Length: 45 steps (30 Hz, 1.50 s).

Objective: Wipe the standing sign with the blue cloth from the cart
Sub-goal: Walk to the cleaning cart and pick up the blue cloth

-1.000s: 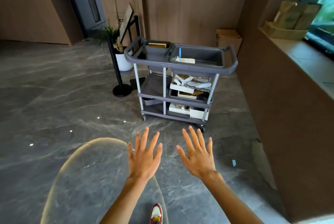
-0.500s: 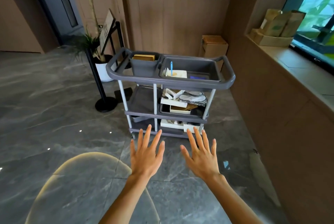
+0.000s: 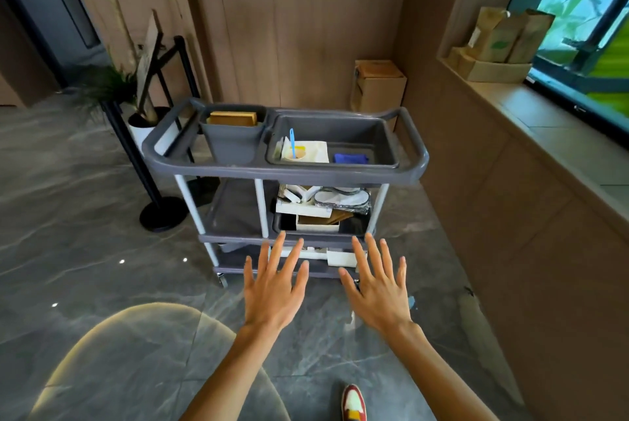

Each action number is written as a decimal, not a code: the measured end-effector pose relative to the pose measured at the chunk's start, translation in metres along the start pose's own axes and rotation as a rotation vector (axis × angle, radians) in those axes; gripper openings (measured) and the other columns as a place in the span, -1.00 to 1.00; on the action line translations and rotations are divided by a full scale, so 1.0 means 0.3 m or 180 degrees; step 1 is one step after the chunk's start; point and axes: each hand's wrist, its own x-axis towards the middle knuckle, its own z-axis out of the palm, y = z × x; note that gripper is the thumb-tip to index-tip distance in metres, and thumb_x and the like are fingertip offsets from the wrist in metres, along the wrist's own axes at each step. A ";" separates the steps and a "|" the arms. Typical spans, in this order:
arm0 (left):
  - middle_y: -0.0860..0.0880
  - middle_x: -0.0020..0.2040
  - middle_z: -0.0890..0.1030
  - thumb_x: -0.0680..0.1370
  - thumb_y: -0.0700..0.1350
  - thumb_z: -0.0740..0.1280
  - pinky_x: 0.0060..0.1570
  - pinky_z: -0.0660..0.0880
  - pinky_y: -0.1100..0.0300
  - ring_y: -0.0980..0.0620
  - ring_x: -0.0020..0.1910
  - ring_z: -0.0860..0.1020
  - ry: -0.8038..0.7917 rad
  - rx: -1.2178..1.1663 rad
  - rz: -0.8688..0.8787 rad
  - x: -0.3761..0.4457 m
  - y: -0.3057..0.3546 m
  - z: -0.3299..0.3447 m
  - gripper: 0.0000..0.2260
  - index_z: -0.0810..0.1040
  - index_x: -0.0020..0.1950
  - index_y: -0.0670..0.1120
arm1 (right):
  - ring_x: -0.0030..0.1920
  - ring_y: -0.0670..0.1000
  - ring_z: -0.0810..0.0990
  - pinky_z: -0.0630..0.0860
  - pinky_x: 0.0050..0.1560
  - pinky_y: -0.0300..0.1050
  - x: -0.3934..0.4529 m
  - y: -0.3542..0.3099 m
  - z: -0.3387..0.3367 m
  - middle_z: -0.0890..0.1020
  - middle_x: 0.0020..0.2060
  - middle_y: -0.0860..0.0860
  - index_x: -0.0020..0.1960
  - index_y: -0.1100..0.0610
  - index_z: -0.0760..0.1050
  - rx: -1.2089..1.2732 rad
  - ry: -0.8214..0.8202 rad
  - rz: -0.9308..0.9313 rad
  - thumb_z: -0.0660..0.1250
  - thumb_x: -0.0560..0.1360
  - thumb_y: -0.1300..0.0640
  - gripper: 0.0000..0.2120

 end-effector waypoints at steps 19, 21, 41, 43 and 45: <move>0.15 0.65 -0.09 0.65 0.25 -0.11 0.56 -0.08 -0.15 0.02 0.63 -0.11 -0.0017 0.0102 -0.0170 0.809 0.379 0.186 -0.50 0.00 0.61 0.28 | 0.59 0.01 -0.39 -0.29 0.57 0.18 0.846 0.467 -0.087 -0.32 0.61 -0.13 0.54 -0.27 -0.42 0.0185 0.0133 -0.0262 -0.33 0.55 -0.42 -0.37; 0.14 0.65 -0.10 0.66 0.24 -0.09 0.56 -0.07 -0.14 0.01 0.63 -0.10 -0.0031 0.0132 -0.0161 0.883 0.394 0.200 -0.50 0.01 0.61 0.27 | 0.59 0.00 -0.39 -0.27 0.58 0.18 0.919 0.496 -0.082 -0.31 0.61 -0.13 0.57 -0.24 -0.38 0.0167 0.0115 -0.0216 -0.33 0.55 -0.42 -0.35; 0.06 0.64 0.10 0.64 0.23 -0.04 0.54 0.05 -0.17 -0.04 0.63 -0.01 -0.0250 -0.0018 0.0103 1.777 0.278 0.468 -0.49 0.15 0.61 0.19 | 0.61 0.05 -0.32 -0.24 0.58 0.17 1.821 0.566 0.115 -0.31 0.61 -0.07 0.57 -0.18 -0.39 -0.0010 -0.0319 -0.0034 -0.35 0.55 -0.39 -0.34; 0.06 0.65 0.03 0.65 0.25 -0.05 0.54 0.04 -0.20 -0.04 0.63 -0.05 -0.0427 0.0071 0.0140 1.833 0.263 0.501 -0.48 0.06 0.62 0.21 | 0.60 0.05 -0.32 -0.26 0.57 0.15 1.868 0.577 0.129 -0.31 0.61 -0.06 0.59 -0.16 -0.35 -0.0021 -0.0379 -0.0035 -0.31 0.55 -0.38 -0.32; 0.08 0.66 -0.03 0.64 0.27 -0.03 0.54 -0.03 -0.21 -0.03 0.63 -0.09 -0.0690 0.0118 0.0185 1.886 0.247 0.539 -0.46 -0.01 0.62 0.23 | 0.60 0.04 -0.32 -0.25 0.56 0.13 1.914 0.590 0.146 -0.32 0.61 -0.06 0.60 -0.15 -0.33 0.0096 -0.0496 -0.0007 -0.23 0.58 -0.36 -0.32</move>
